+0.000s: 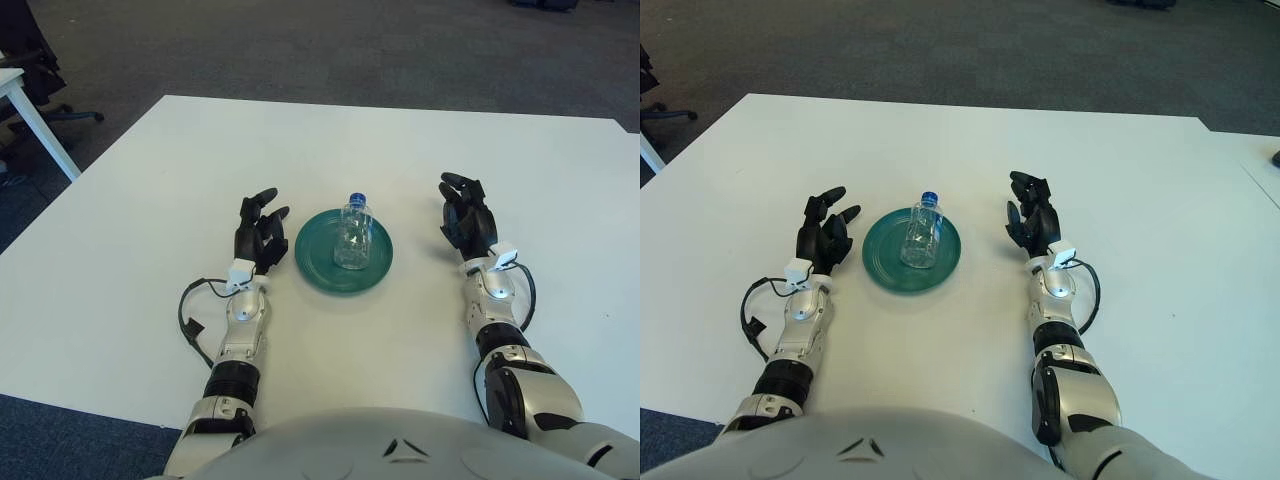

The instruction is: Put the bottle into the plate.

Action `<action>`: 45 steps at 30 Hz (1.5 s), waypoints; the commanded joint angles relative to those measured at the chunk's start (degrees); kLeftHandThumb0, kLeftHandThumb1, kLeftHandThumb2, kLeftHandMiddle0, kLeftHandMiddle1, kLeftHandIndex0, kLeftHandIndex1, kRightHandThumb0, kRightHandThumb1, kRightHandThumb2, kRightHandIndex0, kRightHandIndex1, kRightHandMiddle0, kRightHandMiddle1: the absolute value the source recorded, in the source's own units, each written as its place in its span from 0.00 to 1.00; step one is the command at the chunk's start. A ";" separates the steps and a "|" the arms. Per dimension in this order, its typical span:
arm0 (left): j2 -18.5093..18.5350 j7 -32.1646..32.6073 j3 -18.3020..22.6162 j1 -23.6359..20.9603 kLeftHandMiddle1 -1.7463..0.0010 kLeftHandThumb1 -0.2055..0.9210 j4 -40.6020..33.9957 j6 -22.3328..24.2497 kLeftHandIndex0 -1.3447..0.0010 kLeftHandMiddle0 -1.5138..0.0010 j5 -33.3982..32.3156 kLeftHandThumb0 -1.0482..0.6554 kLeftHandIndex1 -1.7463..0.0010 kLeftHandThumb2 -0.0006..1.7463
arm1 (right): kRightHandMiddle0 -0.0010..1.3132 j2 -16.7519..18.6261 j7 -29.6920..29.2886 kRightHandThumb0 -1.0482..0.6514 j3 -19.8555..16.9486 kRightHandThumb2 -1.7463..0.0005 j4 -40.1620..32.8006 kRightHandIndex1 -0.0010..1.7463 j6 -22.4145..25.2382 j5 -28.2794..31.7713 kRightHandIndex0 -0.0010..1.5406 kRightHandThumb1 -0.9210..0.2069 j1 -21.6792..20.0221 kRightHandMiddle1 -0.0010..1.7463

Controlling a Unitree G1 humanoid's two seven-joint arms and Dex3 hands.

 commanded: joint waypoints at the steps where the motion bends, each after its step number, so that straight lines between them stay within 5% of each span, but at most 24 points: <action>1: -1.98 0.38 -0.83 7.78 0.57 1.00 -0.48 0.84 0.73 0.60 -0.18 0.22 0.42 0.31 | 0.01 1.20 -0.74 0.27 0.23 0.72 2.09 0.30 -0.25 -0.25 0.23 0.02 6.95 0.55; 22: -0.78 1.62 -2.67 13.23 0.53 1.00 -11.44 6.07 0.74 0.62 2.32 0.19 0.40 0.33 | 0.03 2.09 -3.53 0.29 3.12 0.73 -10.50 0.30 2.99 -1.21 0.24 0.00 13.11 0.55; 37: -1.05 1.85 -2.84 13.61 0.52 1.00 -12.60 8.06 0.75 0.63 2.48 0.20 0.41 0.34 | 0.00 0.46 -6.19 0.26 6.29 0.69 -22.81 0.07 13.16 -4.38 0.22 0.00 17.73 0.43; 45: -0.96 2.01 -2.79 13.24 0.52 1.00 -12.15 8.07 0.75 0.63 2.29 0.19 0.41 0.34 | 0.00 -0.12 -9.11 0.26 7.63 0.70 -26.97 0.03 17.54 -7.15 0.22 0.00 18.96 0.37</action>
